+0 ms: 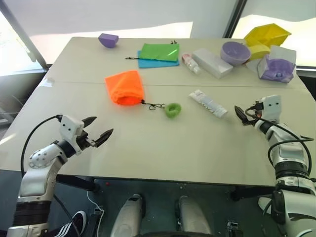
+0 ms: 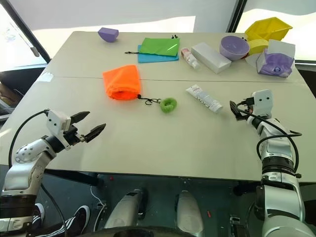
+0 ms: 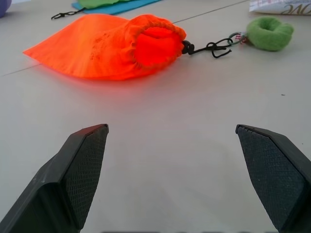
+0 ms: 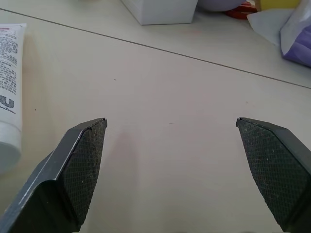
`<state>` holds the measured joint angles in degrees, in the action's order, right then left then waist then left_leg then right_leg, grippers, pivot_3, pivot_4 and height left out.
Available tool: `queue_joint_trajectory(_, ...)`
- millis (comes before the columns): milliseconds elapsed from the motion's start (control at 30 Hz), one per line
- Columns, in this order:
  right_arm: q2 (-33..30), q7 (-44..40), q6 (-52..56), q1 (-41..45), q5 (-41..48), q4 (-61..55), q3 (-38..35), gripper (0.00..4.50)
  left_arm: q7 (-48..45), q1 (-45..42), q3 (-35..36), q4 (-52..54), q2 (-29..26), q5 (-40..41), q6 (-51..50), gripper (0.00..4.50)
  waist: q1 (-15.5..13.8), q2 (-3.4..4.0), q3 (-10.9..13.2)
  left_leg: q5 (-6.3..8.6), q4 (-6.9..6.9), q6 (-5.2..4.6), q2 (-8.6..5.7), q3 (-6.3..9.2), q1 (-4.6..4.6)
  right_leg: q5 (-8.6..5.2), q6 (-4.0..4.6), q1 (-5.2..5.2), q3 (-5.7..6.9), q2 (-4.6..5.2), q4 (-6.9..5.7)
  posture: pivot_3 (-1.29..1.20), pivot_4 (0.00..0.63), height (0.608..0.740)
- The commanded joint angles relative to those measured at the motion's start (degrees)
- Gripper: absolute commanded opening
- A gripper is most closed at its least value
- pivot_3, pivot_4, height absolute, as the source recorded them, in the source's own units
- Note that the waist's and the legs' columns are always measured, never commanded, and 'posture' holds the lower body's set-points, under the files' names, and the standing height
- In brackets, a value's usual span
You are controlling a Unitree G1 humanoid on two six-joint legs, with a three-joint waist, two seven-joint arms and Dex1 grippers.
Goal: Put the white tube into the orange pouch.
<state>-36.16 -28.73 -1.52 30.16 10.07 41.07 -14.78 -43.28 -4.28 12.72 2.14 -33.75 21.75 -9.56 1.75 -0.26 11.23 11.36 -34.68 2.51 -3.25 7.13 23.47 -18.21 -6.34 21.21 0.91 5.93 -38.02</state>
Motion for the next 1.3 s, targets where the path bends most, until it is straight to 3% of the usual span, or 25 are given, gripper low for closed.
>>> queue_joint_trajectory(33, -1.2, -0.4, -1.4, 0.8, 0.1, -0.1, -0.8, 4.45, 0.4, -0.4, 0.8, 1.2, -0.1, -0.6, 2.1, 4.50, -0.1, 0.00, 0.0, 0.00, 0.00, 0.00, 0.01, -0.08, 0.00, 0.00, 0.00, 0.02, -0.07, 0.00, 0.00, 0.00, 0.150, 0.740)
queue_joint_trajectory(733, -0.2, -1.9, -1.6, -1.5, 2.6, -3.6, -2.4, 4.45, 1.1, -3.9, -1.7, -1.4, 3.6, -4.2, 9.7, 4.50, -1.0, -0.01, 0.0, 0.00, -0.06, 0.00, 0.04, -0.71, 0.00, 0.12, -0.17, 0.22, -0.65, 0.01, 0.05, 0.00, 0.150, 0.740)
queue_joint_trajectory(967, 3.3, -13.9, 3.3, -7.8, 14.4, -23.2, -2.5, 4.45, 8.4, -9.9, -4.0, -7.3, 5.8, -12.3, 16.2, 4.50, -0.9, -0.01, 0.0, 0.00, -0.06, 0.00, 0.06, -0.71, 0.00, 0.20, -0.32, 0.23, -0.65, -0.02, 0.04, 0.00, 0.150, 0.740)
queue_joint_trajectory(1133, 2.9, -19.7, 5.3, -14.6, 9.9, -40.8, 9.2, 4.45, 19.5, -17.2, -9.8, -16.0, 6.5, -26.7, 21.2, 4.50, -1.1, -0.03, 0.0, 0.01, -0.08, 0.00, 0.04, -0.68, 0.00, 0.22, -0.37, 0.22, -0.64, -0.03, 0.04, 0.00, 0.150, 0.740)
queue_joint_trajectory(1300, 5.8, -15.4, 6.4, -15.1, 5.1, -48.2, 15.2, 4.45, 28.6, -23.4, -11.9, -23.9, 9.1, -32.1, 21.3, 4.50, -1.1, -0.09, 0.0, 0.01, -0.22, 0.01, 0.00, -0.68, 0.03, 0.33, -0.54, 0.22, -0.66, -0.03, 0.04, 0.00, 0.150, 0.740)
